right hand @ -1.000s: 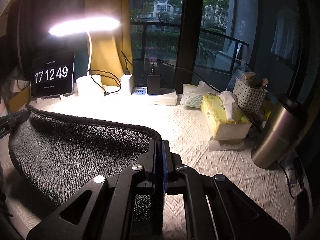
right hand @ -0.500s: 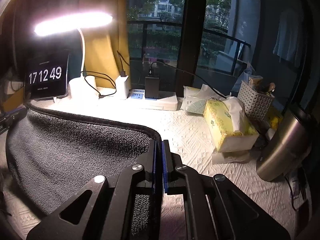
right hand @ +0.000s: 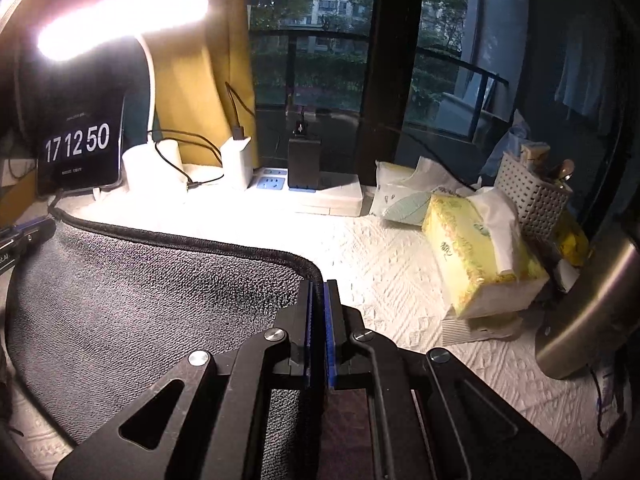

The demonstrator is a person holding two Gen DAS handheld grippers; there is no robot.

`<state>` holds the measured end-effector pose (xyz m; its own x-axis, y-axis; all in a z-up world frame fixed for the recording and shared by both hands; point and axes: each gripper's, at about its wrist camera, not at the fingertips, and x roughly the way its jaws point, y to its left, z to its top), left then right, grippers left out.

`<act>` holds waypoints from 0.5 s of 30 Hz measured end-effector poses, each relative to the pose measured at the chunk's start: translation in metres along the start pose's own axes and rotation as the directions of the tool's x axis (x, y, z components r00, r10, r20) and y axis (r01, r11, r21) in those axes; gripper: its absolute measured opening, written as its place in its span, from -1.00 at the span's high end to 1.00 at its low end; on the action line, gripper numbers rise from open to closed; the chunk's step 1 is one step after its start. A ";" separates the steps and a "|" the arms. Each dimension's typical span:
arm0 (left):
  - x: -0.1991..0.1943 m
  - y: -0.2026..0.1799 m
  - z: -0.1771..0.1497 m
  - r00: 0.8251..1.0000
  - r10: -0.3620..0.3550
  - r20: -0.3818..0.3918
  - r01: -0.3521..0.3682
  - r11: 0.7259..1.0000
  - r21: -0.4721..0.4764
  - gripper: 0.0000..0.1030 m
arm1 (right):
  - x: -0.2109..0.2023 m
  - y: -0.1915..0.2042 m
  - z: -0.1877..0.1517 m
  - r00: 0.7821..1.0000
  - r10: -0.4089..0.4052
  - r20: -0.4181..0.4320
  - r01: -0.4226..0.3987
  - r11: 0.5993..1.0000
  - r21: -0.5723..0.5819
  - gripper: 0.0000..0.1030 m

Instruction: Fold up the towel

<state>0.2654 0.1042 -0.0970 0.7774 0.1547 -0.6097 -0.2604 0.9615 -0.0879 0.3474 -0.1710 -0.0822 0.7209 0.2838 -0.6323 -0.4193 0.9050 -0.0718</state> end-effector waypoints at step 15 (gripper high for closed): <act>0.049 0.007 -0.010 0.987 0.005 -0.163 -0.009 1.000 -0.025 0.82 | 0.046 -0.001 -0.014 0.994 0.017 -0.105 -0.017 1.000 0.010 0.89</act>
<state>0.2961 0.1161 -0.1354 0.6721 0.1199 -0.7307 -0.2812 0.9542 -0.1021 0.3730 -0.1628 -0.1215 0.6518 0.2649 -0.7107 -0.4258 0.9032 -0.0539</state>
